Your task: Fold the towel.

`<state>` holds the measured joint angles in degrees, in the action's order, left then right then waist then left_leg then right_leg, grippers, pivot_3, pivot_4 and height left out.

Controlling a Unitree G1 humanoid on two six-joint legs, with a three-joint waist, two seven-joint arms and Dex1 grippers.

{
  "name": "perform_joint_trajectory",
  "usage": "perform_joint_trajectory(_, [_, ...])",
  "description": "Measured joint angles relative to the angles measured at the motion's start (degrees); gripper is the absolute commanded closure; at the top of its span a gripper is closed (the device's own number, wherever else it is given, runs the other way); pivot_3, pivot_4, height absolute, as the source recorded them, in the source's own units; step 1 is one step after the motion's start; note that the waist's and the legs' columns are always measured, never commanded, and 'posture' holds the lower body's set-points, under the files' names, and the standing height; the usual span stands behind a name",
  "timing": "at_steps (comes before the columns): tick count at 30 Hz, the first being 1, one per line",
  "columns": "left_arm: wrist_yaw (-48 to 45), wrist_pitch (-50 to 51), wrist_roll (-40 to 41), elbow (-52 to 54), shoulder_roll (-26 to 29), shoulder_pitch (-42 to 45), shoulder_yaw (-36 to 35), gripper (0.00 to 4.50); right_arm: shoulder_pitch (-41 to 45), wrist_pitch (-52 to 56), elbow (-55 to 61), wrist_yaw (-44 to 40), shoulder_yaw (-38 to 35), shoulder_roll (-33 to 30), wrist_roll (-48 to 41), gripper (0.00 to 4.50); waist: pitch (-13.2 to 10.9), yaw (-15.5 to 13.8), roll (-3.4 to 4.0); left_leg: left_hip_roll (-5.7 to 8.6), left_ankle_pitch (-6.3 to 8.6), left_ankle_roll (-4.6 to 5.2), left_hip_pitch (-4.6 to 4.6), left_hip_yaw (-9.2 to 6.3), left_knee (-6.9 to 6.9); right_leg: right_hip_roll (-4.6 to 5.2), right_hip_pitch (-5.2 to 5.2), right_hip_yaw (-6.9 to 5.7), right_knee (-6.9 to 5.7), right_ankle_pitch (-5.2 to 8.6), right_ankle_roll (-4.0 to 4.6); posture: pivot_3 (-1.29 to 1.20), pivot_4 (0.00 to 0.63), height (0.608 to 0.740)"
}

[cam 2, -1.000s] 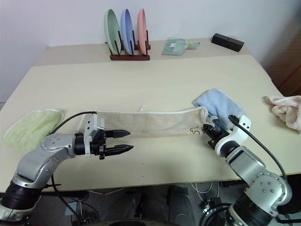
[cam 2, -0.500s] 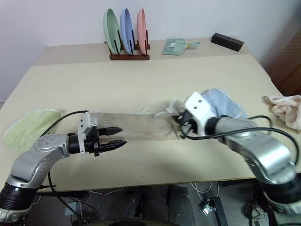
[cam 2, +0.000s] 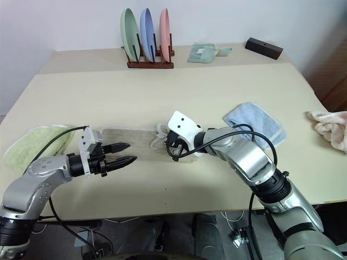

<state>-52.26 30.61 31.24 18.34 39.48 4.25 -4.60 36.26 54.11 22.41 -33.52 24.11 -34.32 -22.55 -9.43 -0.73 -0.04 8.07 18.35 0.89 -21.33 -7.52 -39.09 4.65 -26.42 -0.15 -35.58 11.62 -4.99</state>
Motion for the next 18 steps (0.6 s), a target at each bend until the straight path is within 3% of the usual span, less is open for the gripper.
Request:
perform_joint_trajectory(7, [0.0, 0.1, 0.0, 0.0, 0.0, 0.0, -0.6, 1.64, -0.4, 0.1, -0.3, 0.0, -0.2, 1.2, 2.0, 4.49, 0.0, 0.0, 0.0, 0.0, 0.0, 0.0, 0.0, 0.0, 0.0, 0.0, 0.01, 0.0, 0.01, 0.0, 0.0, 0.0, 0.15, 0.737])
perform_joint_trajectory(11, [-0.2, 0.1, 0.0, -0.3, 0.0, 0.7, -0.6, 1.64, -1.3, 0.9, -0.3, -0.7, -0.7, 4.3, 0.9, 3.12, 0.0, 0.0, 0.0, 0.0, 0.0, 0.0, 0.0, 0.0, 0.0, 0.0, 0.0, 0.0, 0.0, 0.0, 0.0, 0.0, 0.15, 0.737])
perform_joint_trajectory(13, [-0.4, 0.1, 0.0, -0.3, 0.0, 1.0, -0.6, 1.64, -1.9, 1.9, -0.3, -1.0, -2.2, 7.3, -1.1, 2.08, 0.0, 0.1, 0.0, 0.0, 0.0, 0.0, 0.0, 0.0, 0.0, 0.0, -0.01, 0.0, -0.01, 0.0, 0.0, 0.0, 0.15, 0.737])
perform_joint_trajectory(18, [-0.6, 0.1, -0.1, -0.6, 0.4, 1.0, -0.6, 1.64, -1.9, 3.2, 0.7, -3.7, -7.7, 7.1, -5.6, 2.08, 0.0, -0.1, 0.0, 0.01, 0.0, 0.01, 0.0, -0.01, -0.01, 0.0, 0.03, 0.0, 0.02, -0.01, 0.0, 0.0, 0.15, 0.737])
